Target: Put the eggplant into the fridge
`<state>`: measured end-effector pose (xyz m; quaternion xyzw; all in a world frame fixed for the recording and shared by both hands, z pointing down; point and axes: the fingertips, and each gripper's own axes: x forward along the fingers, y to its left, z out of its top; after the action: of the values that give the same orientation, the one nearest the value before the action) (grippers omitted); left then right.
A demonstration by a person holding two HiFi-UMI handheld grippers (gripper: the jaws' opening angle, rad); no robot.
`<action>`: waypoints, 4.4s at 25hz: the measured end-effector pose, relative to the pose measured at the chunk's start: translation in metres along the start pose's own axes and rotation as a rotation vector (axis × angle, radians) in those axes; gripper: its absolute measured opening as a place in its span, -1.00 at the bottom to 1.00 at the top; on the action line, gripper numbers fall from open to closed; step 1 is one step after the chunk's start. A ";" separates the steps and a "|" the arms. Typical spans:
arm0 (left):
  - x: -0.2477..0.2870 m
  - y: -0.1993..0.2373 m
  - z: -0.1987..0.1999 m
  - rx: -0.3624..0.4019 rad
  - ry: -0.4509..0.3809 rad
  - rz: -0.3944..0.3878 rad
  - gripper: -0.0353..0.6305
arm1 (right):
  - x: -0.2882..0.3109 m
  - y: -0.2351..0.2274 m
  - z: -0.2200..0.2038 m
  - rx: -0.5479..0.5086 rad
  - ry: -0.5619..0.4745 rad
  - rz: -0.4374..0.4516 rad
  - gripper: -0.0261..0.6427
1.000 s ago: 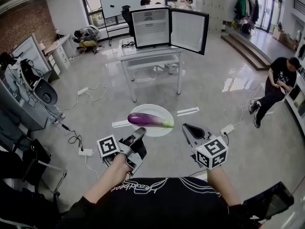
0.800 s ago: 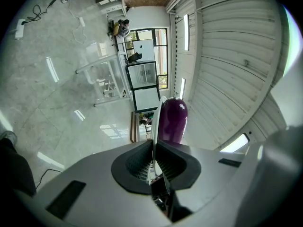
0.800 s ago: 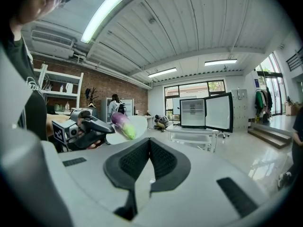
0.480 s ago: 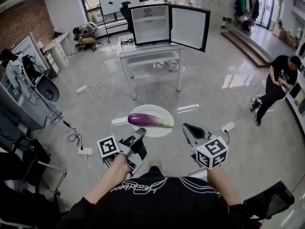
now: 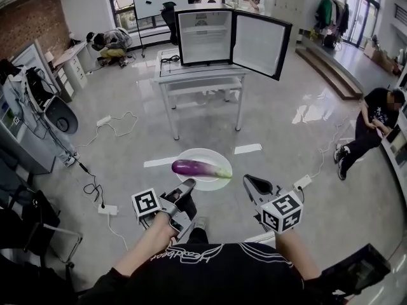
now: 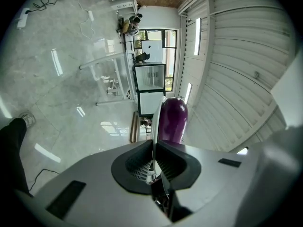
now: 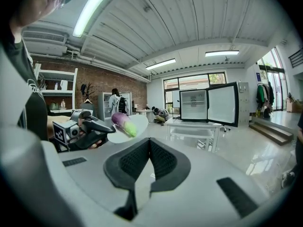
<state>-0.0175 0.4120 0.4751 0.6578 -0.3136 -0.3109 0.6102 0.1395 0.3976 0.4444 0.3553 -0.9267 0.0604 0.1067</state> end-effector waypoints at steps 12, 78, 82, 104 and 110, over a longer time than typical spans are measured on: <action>0.083 0.019 0.136 -0.017 0.035 0.043 -0.82 | 0.135 -0.069 0.030 0.044 0.053 -0.026 -0.90; 0.529 0.062 0.504 0.034 -0.027 0.100 -0.82 | 0.531 -0.506 0.139 0.064 -0.004 -0.035 -0.90; 0.538 0.064 0.508 0.022 -0.021 0.093 -0.82 | 0.540 -0.512 0.139 0.065 -0.001 -0.032 -0.90; 0.642 0.098 0.600 0.019 0.058 0.167 -0.82 | 0.631 -0.595 0.141 0.112 0.046 -0.106 -0.90; 0.672 0.107 0.624 0.005 0.090 0.199 -0.82 | 0.649 -0.621 0.146 0.145 0.058 -0.136 -0.90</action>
<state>-0.1054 -0.5054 0.5252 0.6383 -0.3503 -0.2180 0.6498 0.0640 -0.5085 0.4814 0.4224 -0.8901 0.1301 0.1112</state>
